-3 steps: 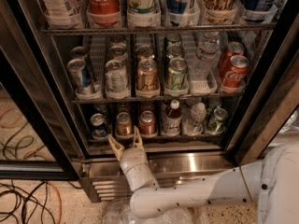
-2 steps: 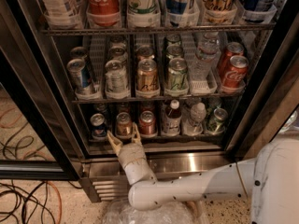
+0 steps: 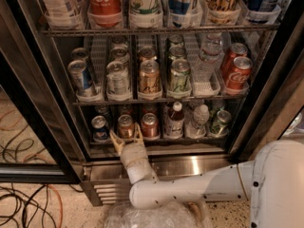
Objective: Pick orange can from bottom shelf of fridge
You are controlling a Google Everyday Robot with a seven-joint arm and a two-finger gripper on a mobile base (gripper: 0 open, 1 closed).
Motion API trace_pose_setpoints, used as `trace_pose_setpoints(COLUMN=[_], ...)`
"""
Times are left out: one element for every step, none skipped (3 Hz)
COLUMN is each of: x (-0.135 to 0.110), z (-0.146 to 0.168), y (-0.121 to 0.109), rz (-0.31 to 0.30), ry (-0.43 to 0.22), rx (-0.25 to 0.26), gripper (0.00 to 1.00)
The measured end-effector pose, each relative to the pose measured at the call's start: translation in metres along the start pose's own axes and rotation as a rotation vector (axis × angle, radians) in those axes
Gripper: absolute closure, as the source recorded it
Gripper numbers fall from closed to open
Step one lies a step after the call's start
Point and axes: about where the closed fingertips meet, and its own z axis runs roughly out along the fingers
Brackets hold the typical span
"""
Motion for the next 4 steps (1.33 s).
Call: trace_pose_setpoints(x=[-0.001, 0.005, 0.007, 0.007], z=[0.006, 0.016, 0.018, 0.018], y=[-0.008, -0.015, -0.014, -0.014], rz=[-0.003, -0.015, -0.016, -0.016], ry=[-0.015, -0.016, -0.015, -0.015], rx=[0.030, 0.065, 0.068, 0.068], gripper=[0.34, 0.33, 0.34, 0.53])
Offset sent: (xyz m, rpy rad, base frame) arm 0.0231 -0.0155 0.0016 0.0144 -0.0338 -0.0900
